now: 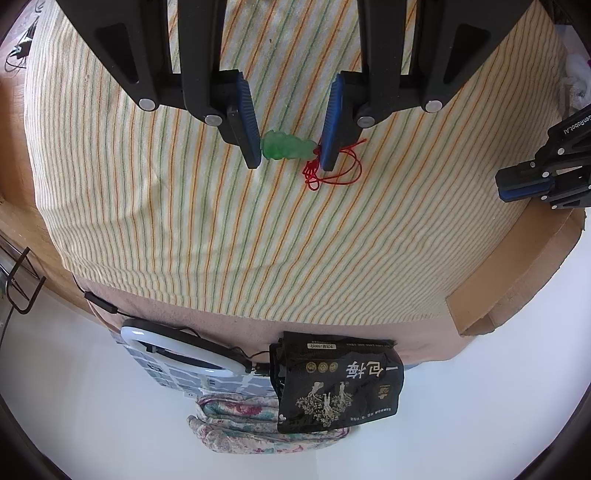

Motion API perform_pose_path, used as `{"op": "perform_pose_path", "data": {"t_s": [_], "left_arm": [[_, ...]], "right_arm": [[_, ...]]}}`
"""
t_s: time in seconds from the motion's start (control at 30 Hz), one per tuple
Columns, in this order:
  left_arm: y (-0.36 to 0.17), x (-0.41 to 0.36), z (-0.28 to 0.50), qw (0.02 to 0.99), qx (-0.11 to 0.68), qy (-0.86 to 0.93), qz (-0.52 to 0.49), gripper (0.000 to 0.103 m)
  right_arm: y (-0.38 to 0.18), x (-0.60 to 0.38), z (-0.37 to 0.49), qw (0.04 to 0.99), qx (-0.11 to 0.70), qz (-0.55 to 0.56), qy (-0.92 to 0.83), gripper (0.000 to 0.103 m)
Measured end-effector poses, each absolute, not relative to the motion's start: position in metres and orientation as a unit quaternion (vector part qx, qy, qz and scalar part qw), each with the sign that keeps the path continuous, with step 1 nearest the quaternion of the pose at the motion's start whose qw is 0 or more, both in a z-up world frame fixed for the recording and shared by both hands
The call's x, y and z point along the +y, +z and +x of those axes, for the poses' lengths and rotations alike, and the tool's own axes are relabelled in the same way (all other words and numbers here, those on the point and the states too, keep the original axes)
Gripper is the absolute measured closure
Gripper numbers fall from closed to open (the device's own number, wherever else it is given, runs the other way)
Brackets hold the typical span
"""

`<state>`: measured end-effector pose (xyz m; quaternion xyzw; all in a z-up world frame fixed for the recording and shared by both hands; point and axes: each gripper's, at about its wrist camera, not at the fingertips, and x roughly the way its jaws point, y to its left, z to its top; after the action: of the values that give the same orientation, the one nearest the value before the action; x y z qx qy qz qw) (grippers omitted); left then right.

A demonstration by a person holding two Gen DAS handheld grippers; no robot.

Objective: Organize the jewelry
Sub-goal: 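Close left tool on the small pearl while right tool grasps the green jade pendant, then carry the pearl with left tool while right lifts the jade pendant over the box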

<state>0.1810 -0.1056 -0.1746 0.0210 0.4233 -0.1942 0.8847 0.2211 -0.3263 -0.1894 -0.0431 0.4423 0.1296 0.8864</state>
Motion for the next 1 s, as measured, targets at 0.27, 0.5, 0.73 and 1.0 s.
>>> {"op": "perform_pose_path", "data": {"t_s": [0.27,0.5,0.73,1.0], "left_arm": [[-0.153,-0.104,0.165,0.891,0.406,-0.203,0.013,0.094],[-0.131,-0.097,0.153,0.899,0.387,-0.204,0.007,0.094],[-0.109,-0.082,0.141,0.909,0.367,-0.200,-0.001,0.094],[-0.088,-0.056,0.131,0.920,0.345,-0.186,-0.006,0.094]], "right_arm": [[-0.161,-0.323,0.206,0.896,0.421,-0.045,0.132,0.070],[-0.132,-0.316,0.192,0.905,0.400,-0.053,0.136,0.070],[-0.104,-0.306,0.180,0.912,0.379,-0.059,0.144,0.070],[-0.073,-0.287,0.173,0.921,0.352,-0.064,0.158,0.070]]}}
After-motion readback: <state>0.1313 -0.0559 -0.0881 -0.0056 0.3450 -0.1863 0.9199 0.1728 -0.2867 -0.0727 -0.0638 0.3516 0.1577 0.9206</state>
